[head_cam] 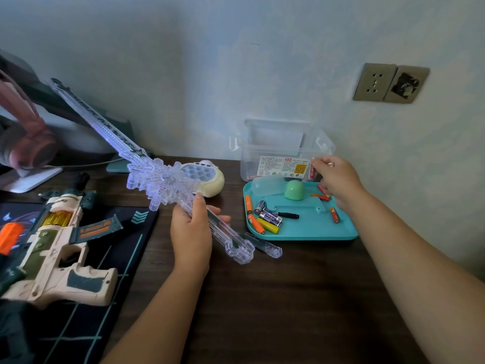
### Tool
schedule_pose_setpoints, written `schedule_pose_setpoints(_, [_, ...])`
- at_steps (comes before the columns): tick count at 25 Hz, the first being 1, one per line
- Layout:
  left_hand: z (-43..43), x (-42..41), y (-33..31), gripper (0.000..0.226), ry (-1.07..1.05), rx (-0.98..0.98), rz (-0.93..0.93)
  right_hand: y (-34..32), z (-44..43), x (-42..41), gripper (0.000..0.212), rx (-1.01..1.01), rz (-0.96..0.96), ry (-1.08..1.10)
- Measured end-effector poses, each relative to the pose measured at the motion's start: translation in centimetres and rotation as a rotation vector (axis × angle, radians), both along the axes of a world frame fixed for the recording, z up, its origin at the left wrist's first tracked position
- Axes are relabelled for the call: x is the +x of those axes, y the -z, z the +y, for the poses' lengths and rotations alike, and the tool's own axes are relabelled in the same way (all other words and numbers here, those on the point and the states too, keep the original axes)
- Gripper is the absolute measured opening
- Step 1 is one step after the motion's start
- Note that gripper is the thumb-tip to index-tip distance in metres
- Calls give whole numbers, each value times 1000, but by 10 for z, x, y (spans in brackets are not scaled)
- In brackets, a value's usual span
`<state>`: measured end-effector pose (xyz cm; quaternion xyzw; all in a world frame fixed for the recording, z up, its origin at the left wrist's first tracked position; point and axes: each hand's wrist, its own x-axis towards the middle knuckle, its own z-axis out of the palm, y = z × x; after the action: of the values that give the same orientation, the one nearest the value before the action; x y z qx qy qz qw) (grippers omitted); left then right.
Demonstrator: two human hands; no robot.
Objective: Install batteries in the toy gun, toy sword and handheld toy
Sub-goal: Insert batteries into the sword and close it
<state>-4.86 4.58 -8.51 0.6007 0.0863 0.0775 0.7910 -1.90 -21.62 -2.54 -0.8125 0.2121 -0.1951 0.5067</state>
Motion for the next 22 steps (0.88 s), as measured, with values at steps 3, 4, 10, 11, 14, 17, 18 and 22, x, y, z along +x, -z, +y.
schedule_pose_setpoints(3, [0,-2,-3,32,19,-31,-16,-7,51,-45,15,687,32,-377])
schedule_pose_setpoints(4, [0,-3,-3,32,27,-34,-24,-4,69,-59,15,786,71,-475])
schedule_pose_setpoints(10, [-7,-14,-2,45,60,30,-50,14,117,-88,18,877,35,-603])
schedule_pose_setpoints(11, [-9,-17,-3,45,51,59,-54,12,117,-91,17,877,6,-584])
schedule_pose_setpoints(14, [-18,-28,-1,48,-22,173,-70,5,113,-103,20,854,-60,-556])
schedule_pose_setpoints(17, [-28,-40,2,50,-35,168,-66,4,106,-112,25,768,-66,-523])
schedule_pose_setpoints(18, [-30,-45,1,50,-23,149,-58,5,105,-115,25,729,-75,-511])
schedule_pose_setpoints(22, [-37,-63,7,53,18,86,-20,4,102,-132,16,481,-90,-480])
